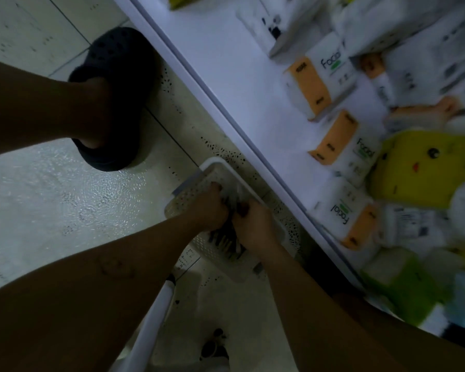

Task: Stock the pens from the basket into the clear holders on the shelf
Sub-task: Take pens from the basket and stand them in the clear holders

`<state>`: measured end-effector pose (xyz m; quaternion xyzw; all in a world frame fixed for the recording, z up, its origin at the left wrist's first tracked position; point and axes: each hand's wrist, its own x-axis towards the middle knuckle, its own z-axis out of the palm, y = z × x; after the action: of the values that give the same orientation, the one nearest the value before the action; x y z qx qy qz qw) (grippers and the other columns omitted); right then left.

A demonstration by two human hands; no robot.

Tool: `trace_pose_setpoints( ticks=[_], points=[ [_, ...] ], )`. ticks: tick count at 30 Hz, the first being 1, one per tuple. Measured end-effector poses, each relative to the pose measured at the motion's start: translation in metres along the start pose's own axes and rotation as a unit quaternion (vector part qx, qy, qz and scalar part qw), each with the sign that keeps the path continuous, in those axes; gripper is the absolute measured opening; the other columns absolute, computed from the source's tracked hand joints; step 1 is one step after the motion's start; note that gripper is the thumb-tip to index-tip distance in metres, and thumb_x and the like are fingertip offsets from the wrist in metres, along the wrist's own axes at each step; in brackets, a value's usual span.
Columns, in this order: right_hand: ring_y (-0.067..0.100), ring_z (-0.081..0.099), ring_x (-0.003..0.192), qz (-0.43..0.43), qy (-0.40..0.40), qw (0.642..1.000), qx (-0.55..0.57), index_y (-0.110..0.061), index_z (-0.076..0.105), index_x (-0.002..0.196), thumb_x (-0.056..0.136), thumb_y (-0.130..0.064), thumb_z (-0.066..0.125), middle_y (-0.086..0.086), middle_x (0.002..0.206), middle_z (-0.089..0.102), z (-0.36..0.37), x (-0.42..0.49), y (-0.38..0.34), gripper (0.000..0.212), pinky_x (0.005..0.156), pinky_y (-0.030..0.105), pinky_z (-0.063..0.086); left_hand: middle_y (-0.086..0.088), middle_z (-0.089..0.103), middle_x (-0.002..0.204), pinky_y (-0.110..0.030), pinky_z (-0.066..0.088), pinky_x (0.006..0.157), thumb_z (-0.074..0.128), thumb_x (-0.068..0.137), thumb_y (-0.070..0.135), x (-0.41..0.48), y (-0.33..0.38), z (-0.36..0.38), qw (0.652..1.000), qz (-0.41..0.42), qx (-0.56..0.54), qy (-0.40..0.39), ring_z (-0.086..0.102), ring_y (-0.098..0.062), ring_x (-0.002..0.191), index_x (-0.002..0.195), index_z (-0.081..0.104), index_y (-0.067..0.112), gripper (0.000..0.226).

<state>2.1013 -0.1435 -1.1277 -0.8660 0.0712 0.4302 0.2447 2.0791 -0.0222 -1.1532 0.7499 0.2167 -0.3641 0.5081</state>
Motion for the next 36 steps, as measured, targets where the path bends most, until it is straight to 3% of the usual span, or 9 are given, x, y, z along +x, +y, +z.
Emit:
trace_pose_setpoints(
  ticks=[2, 5, 10, 13, 16, 20, 25, 31, 36],
  points=[
    [0.018, 0.06, 0.09, -0.02, 0.017, 1.0, 0.012, -0.015, 0.059, 0.108, 0.093, -0.012, 0.052, 0.003, 0.099, 0.065, -0.007, -0.009, -0.007, 0.017, 0.083, 0.036, 0.051, -0.016, 0.041, 0.145, -0.032, 0.028, 0.111, 0.045, 0.099, 0.016, -0.013, 0.01, -0.008, 0.999, 0.022, 0.01, -0.036, 0.04, -0.027, 0.133, 0.146, 0.029, 0.001, 0.051],
    [0.021, 0.058, 0.103, -0.04, 0.024, 0.999, 0.002, -0.019, 0.052, 0.128, 0.091, -0.016, 0.054, 0.001, 0.114, 0.062, -0.016, -0.027, -0.015, 0.037, 0.087, 0.038, 0.05, -0.013, 0.047, 0.14, -0.024, 0.035, 0.098, 0.051, 0.095, 0.009, -0.034, 0.021, -0.016, 0.996, 0.043, -0.02, -0.07, 0.046, -0.024, 0.125, 0.145, 0.03, 0.01, 0.054],
    [0.019, 0.057, 0.073, -0.048, 0.063, 0.997, 0.012, -0.021, 0.053, 0.094, 0.095, -0.018, 0.048, -0.002, 0.08, 0.058, -0.026, -0.062, -0.023, 0.006, 0.064, 0.033, 0.046, -0.011, 0.06, 0.099, -0.027, 0.05, 0.061, 0.053, 0.086, -0.004, -0.065, 0.03, -0.028, 0.993, 0.051, -0.091, -0.06, 0.059, -0.025, 0.085, 0.126, 0.048, 0.019, 0.047],
    [0.014, 0.045, 0.062, -0.081, 0.152, 0.985, 0.012, -0.024, 0.042, 0.072, 0.102, -0.023, 0.038, -0.004, 0.068, 0.046, -0.037, -0.088, -0.027, 0.03, 0.052, 0.029, 0.031, -0.011, 0.059, 0.084, -0.024, 0.048, 0.049, 0.043, 0.087, -0.011, -0.082, 0.047, -0.034, 0.99, 0.084, -0.105, -0.04, 0.058, -0.019, 0.063, 0.123, 0.053, 0.017, 0.047],
    [0.018, 0.052, 0.07, -0.094, 0.211, 0.972, 0.039, -0.021, 0.048, 0.078, 0.101, -0.028, 0.042, -0.002, 0.073, 0.053, -0.05, -0.111, -0.027, 0.025, 0.055, 0.03, 0.036, -0.001, 0.054, 0.073, -0.009, 0.037, 0.042, 0.046, 0.094, -0.004, -0.099, 0.068, -0.036, 0.981, 0.149, -0.122, 0.001, 0.048, -0.001, 0.049, 0.12, 0.058, 0.004, 0.03],
    [0.016, 0.053, 0.071, -0.094, 0.267, 0.956, 0.083, -0.014, 0.051, 0.09, 0.096, -0.024, 0.056, -0.005, 0.079, 0.055, -0.062, -0.139, -0.023, 0.013, 0.053, 0.026, 0.036, -0.003, 0.057, 0.067, -0.015, 0.041, 0.041, 0.058, 0.093, 0.006, -0.122, 0.094, -0.033, 0.967, 0.165, -0.192, 0.036, 0.047, 0.001, 0.039, 0.119, 0.06, 0.009, 0.026],
    [0.02, 0.057, 0.074, -0.157, 0.334, 0.917, 0.152, -0.014, 0.054, 0.097, 0.097, -0.025, 0.054, -0.006, 0.076, 0.058, -0.074, -0.174, -0.03, 0.011, 0.058, 0.027, 0.039, -0.024, 0.069, 0.09, -0.033, 0.053, 0.063, 0.057, 0.094, 0.009, -0.161, 0.13, -0.034, 0.954, 0.204, -0.217, 0.037, 0.061, -0.02, 0.065, 0.12, 0.06, 0.009, 0.026],
    [0.003, 0.054, 0.064, -0.192, 0.4, 0.877, 0.184, -0.017, 0.064, 0.107, 0.1, -0.032, 0.048, -0.005, 0.076, 0.061, -0.092, -0.209, -0.032, 0.023, 0.055, 0.01, 0.037, -0.017, 0.065, 0.09, -0.029, 0.047, 0.055, 0.042, 0.102, 0.011, -0.208, 0.165, -0.029, 0.942, 0.261, -0.211, -0.004, 0.055, -0.023, 0.063, 0.124, 0.044, 0.008, 0.023],
    [0.022, 0.063, 0.067, -0.216, 0.418, 0.821, 0.323, -0.014, 0.063, 0.093, 0.099, -0.025, 0.053, 0.0, 0.071, 0.063, -0.115, -0.237, -0.043, 0.016, 0.06, 0.037, 0.055, -0.007, 0.061, 0.091, -0.031, 0.044, 0.058, 0.042, 0.102, 0.024, -0.24, 0.195, -0.03, 0.942, 0.315, -0.11, 0.048, 0.05, -0.019, 0.063, 0.105, 0.052, 0.016, 0.013]
  ],
)
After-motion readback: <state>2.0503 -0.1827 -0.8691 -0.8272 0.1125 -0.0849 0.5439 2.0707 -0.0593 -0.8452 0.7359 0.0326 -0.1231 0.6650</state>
